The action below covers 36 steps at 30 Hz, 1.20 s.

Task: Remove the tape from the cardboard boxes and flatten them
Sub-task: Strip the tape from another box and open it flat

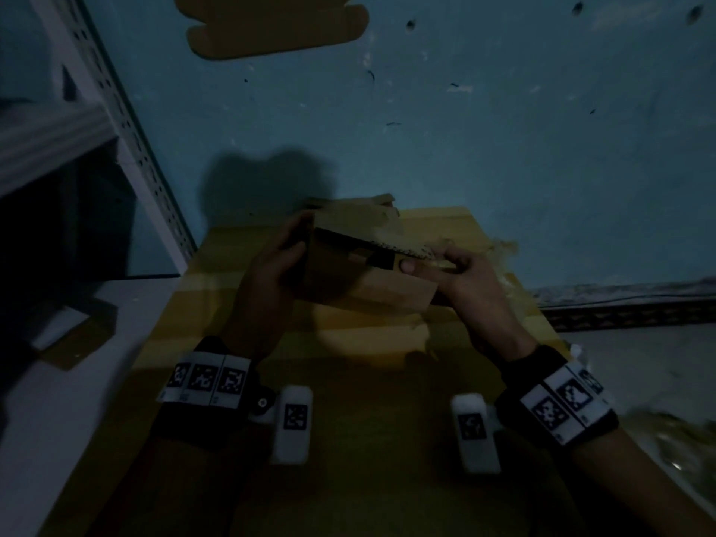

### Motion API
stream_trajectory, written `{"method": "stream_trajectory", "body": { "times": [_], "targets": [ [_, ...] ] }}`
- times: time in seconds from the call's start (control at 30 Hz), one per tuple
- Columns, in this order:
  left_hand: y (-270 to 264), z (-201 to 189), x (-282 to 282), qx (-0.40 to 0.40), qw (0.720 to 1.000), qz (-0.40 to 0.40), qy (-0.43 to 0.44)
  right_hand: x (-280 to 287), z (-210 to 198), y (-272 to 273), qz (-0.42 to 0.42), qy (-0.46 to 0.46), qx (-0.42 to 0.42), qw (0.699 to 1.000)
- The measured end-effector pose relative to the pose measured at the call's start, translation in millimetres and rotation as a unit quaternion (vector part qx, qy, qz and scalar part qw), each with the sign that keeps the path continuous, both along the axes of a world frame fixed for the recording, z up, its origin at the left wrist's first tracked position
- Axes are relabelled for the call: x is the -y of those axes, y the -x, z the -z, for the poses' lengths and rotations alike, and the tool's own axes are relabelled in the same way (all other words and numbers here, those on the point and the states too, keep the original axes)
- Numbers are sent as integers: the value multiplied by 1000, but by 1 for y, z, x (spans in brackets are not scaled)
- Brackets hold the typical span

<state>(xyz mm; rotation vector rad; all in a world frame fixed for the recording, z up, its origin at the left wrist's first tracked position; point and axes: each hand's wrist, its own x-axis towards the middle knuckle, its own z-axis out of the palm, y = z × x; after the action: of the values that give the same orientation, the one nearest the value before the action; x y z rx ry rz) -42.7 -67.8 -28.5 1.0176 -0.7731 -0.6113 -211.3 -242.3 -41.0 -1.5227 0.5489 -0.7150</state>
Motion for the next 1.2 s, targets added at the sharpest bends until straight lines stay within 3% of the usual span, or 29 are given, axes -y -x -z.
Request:
{"method": "stream_trajectory", "body": {
  "times": [0.1,0.27,0.47,0.57,0.77,1.0,1.2],
  "targets": [
    [-2,3,3,37,997,-44,-48,-4,0,-2,1,-8,14,1000],
    [-4,6,1,119,980,-47,-150,-5,1,-2,18,47,3,999],
    [-2,23,3,251,930,-116,-240,-13,0,-5,20,109,-53,992],
    [1,20,0,301,914,-125,-241,-17,-2,-5,26,140,-77,987],
    [3,18,-1,329,903,-116,-252,-21,-4,-6,23,170,-100,980],
    [8,8,-5,280,940,-4,-197,-16,-7,3,14,163,-50,985],
    [0,-1,-15,249,960,6,-130,-10,-14,12,-1,133,36,990]
  ]
}}
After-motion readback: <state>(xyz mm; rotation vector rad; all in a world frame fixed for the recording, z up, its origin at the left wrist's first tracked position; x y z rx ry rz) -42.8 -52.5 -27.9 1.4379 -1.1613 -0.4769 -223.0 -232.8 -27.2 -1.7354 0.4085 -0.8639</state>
